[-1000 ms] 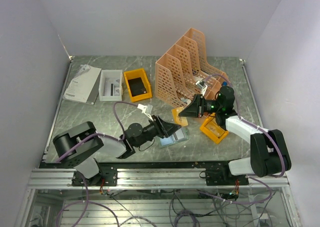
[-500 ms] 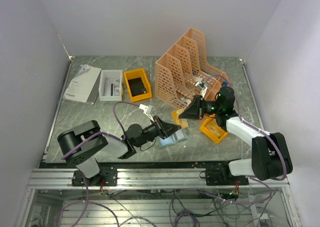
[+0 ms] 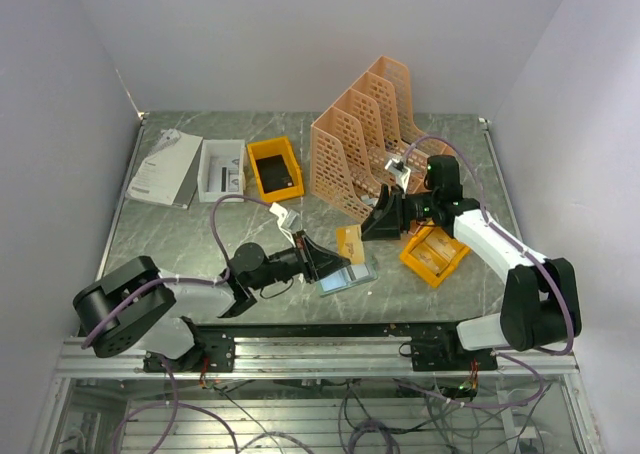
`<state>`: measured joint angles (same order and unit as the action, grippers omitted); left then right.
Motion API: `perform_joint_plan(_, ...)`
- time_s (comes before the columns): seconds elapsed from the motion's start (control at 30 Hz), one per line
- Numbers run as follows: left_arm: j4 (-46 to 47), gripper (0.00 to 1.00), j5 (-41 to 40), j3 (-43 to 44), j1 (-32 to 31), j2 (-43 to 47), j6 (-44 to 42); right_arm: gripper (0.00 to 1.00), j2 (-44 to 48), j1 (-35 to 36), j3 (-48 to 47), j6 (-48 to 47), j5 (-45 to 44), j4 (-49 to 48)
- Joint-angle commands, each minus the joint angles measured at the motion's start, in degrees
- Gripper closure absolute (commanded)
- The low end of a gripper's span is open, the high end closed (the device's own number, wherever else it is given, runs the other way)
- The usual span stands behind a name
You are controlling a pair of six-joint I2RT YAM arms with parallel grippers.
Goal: Put the credit cards into the card holder
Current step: Pick up the credit card from the storage box.
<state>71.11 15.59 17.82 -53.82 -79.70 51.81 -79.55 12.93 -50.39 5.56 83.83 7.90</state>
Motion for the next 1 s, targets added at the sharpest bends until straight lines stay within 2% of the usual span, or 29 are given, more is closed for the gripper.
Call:
perform_joint_plan(0.0,-3.94,0.93,5.90,0.92,0.30,1.94,-4.91,0.57,0.47,0.25,2.98,5.61,3.02,-5.96)
perform_joint_plan(0.23,-3.61,0.93,7.08,2.49,0.49,-0.31,-5.29,0.60,1.83,1.05,3.05,6.04,3.33,-5.19)
perform_joint_plan(0.53,-0.58,0.93,7.32,3.01,0.55,-2.70,-4.25,0.89,1.03,2.00,3.63,9.09,4.64,-7.90)
perform_joint_plan(0.97,0.59,0.93,6.33,2.30,0.58,-2.27,-3.93,0.80,1.51,2.10,5.93,12.28,4.02,-11.66)
